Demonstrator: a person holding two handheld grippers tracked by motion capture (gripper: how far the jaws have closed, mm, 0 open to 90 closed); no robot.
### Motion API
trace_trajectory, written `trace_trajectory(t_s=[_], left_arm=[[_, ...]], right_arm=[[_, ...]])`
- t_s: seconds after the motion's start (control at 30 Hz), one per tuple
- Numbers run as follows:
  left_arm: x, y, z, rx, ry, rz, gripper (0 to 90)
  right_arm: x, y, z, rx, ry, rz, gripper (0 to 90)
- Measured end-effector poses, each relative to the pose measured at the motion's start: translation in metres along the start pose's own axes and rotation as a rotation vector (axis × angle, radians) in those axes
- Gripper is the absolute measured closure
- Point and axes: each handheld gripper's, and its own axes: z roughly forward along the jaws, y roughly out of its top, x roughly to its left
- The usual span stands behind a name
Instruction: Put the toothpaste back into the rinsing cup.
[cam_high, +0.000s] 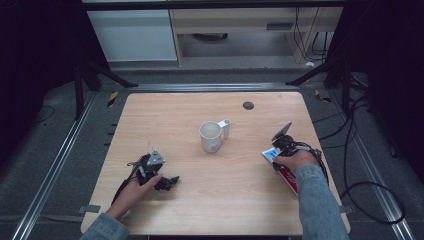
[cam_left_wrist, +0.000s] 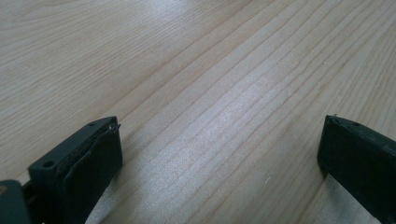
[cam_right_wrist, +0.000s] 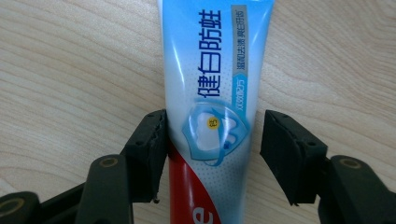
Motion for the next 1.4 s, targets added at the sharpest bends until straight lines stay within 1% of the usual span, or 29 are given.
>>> trace_trajectory(t_s=[0.03, 0.23, 0.33, 0.53, 0.63, 0.77, 0.8, 0.83, 0.9, 1.23, 1.3, 1.37, 1.4], left_arm=[[0.0000, 0.0000, 0.0000, 0.000, 0.000, 0.000, 0.0], [0.0000, 0.0000, 0.0000, 0.000, 0.000, 0.000, 0.0], [0.0000, 0.0000, 0.0000, 0.000, 0.000, 0.000, 0.0], [0.0000, 0.0000, 0.0000, 0.000, 0.000, 0.000, 0.0], [0.0000, 0.0000, 0.0000, 0.000, 0.000, 0.000, 0.0], [0.0000, 0.0000, 0.0000, 0.000, 0.000, 0.000, 0.0], [0.0000, 0.0000, 0.0000, 0.000, 0.000, 0.000, 0.0], [0.0000, 0.0000, 0.0000, 0.000, 0.000, 0.000, 0.0], [0.0000, 0.0000, 0.0000, 0.000, 0.000, 0.001, 0.0], [0.0001, 0.0001, 0.0001, 0.000, -0.001, 0.001, 0.0], [0.0001, 0.0001, 0.0000, 0.000, -0.001, 0.001, 0.0], [0.0001, 0.0001, 0.0000, 0.000, -0.001, 0.001, 0.0], [0.0001, 0.0001, 0.0000, 0.000, -0.001, 0.001, 0.0]], right_arm=[[-0.0003, 0.0002, 0.0009, -0.002, 0.003, -0.007, 41.6], [0.0003, 0.0022, 0.0048, 0.009, 0.006, -0.011, 44.5], [0.0006, 0.0030, 0.0054, 0.014, 0.005, -0.022, 45.7], [0.0009, 0.0040, 0.0059, 0.020, 0.006, -0.025, 46.5], [0.0010, 0.0039, 0.0062, 0.018, 0.009, -0.030, 48.3], [0.0013, 0.0037, 0.0050, 0.017, 0.006, -0.034, 53.4], [0.0013, 0.0037, 0.0050, 0.017, 0.006, -0.034, 53.4], [0.0008, 0.0032, 0.0044, 0.013, 0.007, -0.041, 56.9], [0.0008, 0.0028, 0.0033, 0.012, 0.007, -0.045, 59.6], [0.0010, 0.0026, 0.0019, 0.013, 0.003, -0.051, 65.4], [0.0017, 0.0030, 0.0017, 0.014, -0.001, -0.051, 67.1], [0.0004, 0.0027, -0.0006, 0.011, 0.006, -0.052, 70.5], [0.0003, 0.0025, -0.0017, 0.012, 0.005, -0.041, 71.3]])
